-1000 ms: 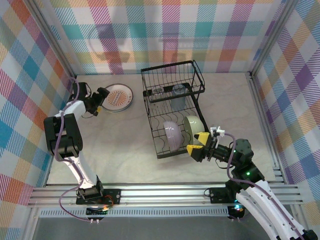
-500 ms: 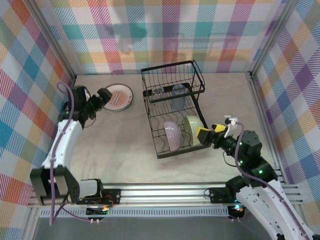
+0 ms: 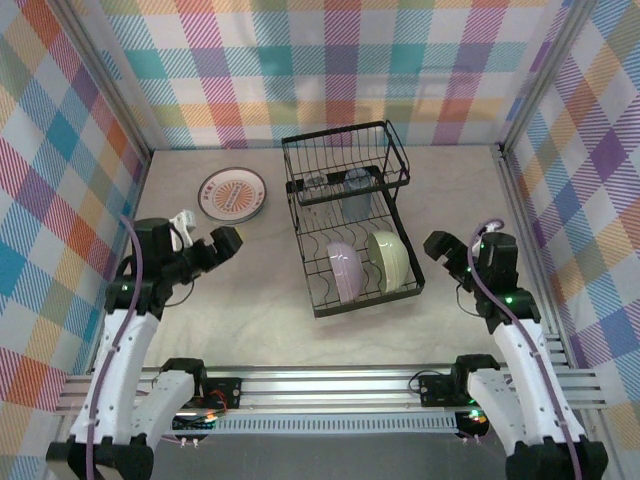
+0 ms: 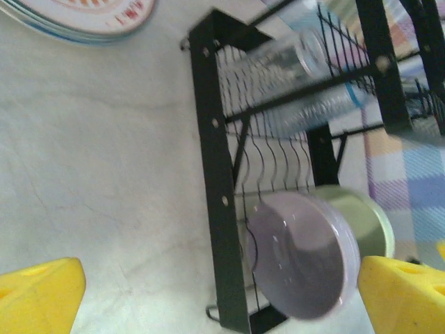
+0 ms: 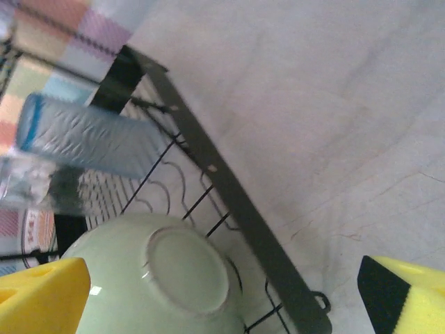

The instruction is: Unload the mixed dishes from the dish rack

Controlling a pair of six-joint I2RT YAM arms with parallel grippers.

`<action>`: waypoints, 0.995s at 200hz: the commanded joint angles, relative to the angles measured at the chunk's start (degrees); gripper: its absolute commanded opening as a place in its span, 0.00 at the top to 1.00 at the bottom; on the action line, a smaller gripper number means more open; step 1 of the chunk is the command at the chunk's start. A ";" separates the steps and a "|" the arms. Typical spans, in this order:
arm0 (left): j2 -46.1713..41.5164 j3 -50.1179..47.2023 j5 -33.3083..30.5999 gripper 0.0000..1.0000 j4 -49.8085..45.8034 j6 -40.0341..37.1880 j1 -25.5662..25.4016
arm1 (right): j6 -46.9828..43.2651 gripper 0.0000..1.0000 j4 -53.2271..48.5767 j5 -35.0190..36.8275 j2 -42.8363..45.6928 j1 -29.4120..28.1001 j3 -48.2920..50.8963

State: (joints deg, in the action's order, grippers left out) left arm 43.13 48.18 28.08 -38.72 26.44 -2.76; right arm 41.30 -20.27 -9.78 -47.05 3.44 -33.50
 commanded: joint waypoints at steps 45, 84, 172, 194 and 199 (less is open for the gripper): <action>-8.84 -6.60 16.84 0.04 4.62 4.45 -4.05 | 6.07 0.43 13.01 -9.11 -15.53 2.89 3.10; -12.29 -9.77 19.00 0.10 8.47 7.78 -4.57 | 5.97 0.54 13.33 -7.75 -20.57 -0.15 1.54; -15.03 -14.86 19.74 0.13 15.60 13.67 -4.71 | 8.23 0.57 15.67 -5.21 -24.43 -7.09 2.55; -14.62 -15.75 19.89 0.13 18.90 15.14 -5.27 | 9.00 0.57 16.19 -4.25 -24.33 -10.26 2.99; -14.45 -15.83 19.68 0.13 19.29 15.25 -5.45 | 9.27 0.57 16.38 -4.05 -24.32 -10.96 3.20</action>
State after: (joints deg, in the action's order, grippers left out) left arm 28.75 33.34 46.33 -24.71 39.03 -6.81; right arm 49.21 -5.54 -12.08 -71.55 -3.20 -30.72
